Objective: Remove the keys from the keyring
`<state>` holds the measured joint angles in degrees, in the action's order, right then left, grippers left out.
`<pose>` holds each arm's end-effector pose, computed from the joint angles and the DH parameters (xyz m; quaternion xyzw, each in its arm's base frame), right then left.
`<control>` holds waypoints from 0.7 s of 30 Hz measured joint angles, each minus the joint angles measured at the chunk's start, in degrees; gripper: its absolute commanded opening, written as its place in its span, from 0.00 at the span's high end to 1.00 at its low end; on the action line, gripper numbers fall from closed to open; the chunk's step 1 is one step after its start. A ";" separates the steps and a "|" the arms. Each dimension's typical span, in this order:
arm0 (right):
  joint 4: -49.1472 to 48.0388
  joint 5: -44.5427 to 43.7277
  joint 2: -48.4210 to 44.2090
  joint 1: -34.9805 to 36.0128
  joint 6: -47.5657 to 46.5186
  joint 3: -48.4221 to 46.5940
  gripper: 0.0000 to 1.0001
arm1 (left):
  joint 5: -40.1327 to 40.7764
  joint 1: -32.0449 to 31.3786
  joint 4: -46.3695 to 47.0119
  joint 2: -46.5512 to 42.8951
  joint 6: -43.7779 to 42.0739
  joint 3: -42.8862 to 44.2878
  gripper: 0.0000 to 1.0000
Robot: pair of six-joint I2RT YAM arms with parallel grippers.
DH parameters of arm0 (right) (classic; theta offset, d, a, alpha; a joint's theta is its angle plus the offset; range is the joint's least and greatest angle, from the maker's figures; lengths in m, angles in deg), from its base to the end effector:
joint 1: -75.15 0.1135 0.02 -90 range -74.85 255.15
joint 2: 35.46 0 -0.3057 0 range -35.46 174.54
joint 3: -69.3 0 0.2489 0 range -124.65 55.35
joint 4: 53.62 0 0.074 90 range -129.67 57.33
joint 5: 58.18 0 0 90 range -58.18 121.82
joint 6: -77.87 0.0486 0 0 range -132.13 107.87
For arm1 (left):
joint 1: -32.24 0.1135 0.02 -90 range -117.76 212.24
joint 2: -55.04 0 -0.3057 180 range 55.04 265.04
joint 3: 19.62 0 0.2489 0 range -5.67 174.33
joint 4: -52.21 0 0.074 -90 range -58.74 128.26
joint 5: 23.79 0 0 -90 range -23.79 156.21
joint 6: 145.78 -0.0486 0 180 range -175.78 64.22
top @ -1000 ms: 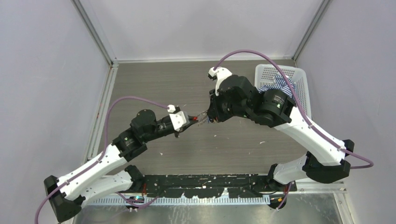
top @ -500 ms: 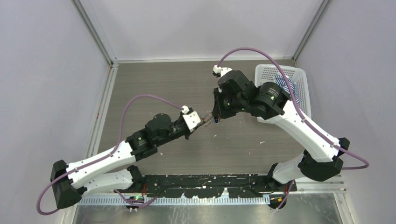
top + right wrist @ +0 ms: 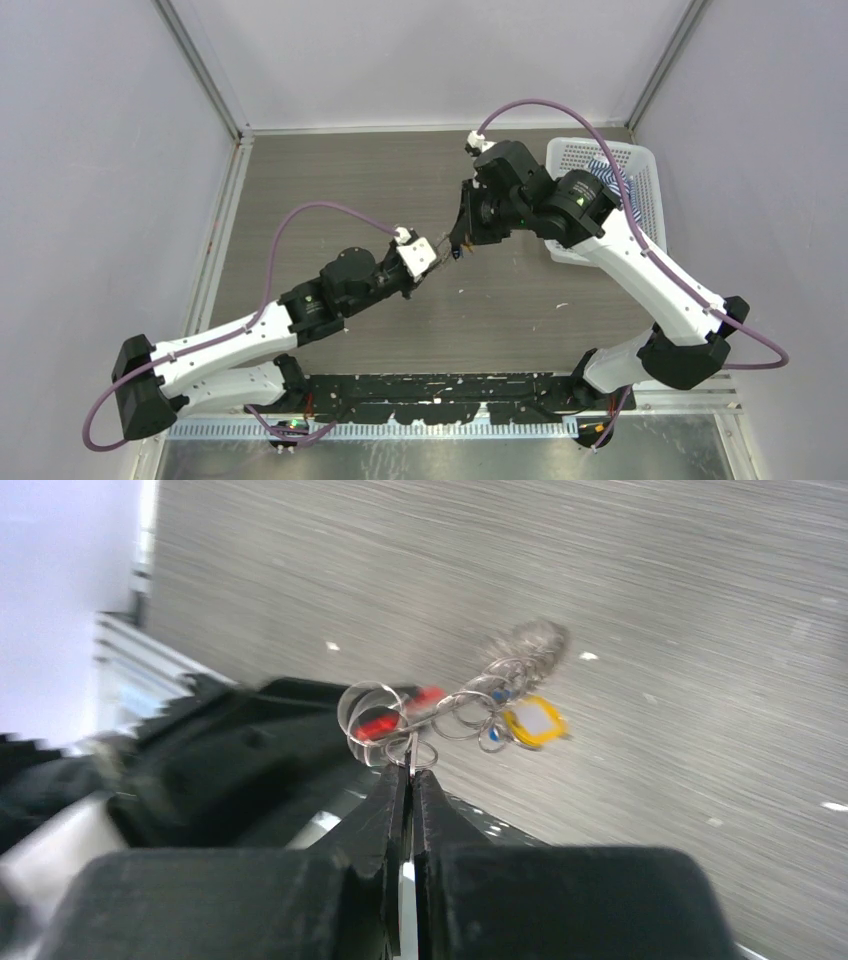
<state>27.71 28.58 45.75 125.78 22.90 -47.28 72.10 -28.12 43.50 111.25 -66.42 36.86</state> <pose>0.1679 0.2004 0.4716 -0.1153 0.9195 0.2356 0.2927 0.1131 -0.1887 0.3508 0.4118 0.6351 -0.2389 0.6082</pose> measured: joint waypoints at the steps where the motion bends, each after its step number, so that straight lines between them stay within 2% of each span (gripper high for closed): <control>1: -0.44 0.90 -0.04 -0.37 0.50 0.09 0.99 | -0.92 0.00 0.37 -0.09 0.17 -0.26 0.55; 2: -1.92 2.14 -0.07 -0.55 1.01 0.09 0.99 | -2.47 -0.13 0.90 -0.17 0.61 -0.74 0.50; 5: -5.88 5.16 -0.07 -0.63 1.81 -0.13 0.99 | -5.16 -0.79 1.49 -0.20 1.62 -1.86 0.46; 9: -7.63 8.63 -0.07 -1.27 2.10 -0.98 0.99 | -6.25 -0.92 2.05 -1.25 3.39 -3.72 0.44; 12: -7.45 11.32 -0.04 -2.67 1.46 -2.08 0.99 | -6.19 0.42 2.64 -4.70 5.51 -5.57 0.46; 16: -5.20 15.04 -0.04 -4.66 -1.31 -4.76 0.99 | -10.97 7.45 1.31 -11.80 9.31 -5.57 0.47; 19: -2.95 17.59 0.09 -5.31 -4.09 -7.43 0.99 | -19.89 13.73 -0.96 -15.13 11.98 -2.73 0.48; 21: -1.64 18.91 0.09 -5.33 -5.73 -8.46 0.99 | -26.08 15.65 -2.60 -15.32 12.90 0.50 0.49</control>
<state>26.07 47.48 45.84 120.45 17.17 -55.74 46.02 -12.47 40.90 95.93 -53.52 37.36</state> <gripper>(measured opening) 0.070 0.522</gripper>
